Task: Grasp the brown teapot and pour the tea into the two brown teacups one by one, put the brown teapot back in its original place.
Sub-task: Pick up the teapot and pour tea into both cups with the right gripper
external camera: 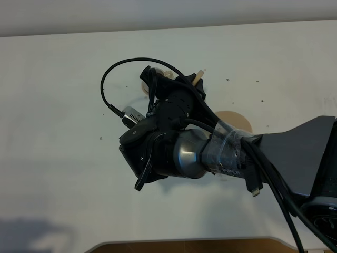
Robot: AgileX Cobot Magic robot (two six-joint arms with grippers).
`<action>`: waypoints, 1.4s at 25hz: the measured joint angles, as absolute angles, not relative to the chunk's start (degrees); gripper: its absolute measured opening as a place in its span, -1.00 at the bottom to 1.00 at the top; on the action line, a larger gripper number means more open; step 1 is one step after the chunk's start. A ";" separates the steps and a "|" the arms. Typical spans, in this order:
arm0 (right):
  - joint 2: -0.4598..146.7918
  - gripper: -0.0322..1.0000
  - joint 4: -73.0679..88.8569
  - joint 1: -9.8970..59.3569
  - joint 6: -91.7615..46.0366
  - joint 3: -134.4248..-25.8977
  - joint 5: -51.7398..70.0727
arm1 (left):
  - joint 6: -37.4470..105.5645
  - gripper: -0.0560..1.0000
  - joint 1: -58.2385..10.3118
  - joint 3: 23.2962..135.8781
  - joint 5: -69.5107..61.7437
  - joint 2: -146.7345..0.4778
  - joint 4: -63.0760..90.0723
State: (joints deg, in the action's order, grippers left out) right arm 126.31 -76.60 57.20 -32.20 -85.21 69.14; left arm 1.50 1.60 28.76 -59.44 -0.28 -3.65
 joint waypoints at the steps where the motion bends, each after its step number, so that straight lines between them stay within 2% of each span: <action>1: 126.31 -0.71 -76.66 57.20 -32.24 -85.21 69.14 | 1.50 -0.20 1.60 28.76 -59.44 -0.28 -3.65; 35: 126.31 -0.71 -79.13 57.82 -35.77 -85.21 69.14 | 1.46 -0.20 1.60 28.76 -59.44 -0.28 -3.65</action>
State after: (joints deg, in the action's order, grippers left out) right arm 126.31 -79.13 57.82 -35.77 -85.21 69.14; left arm 1.46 1.60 28.76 -59.44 -0.28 -3.65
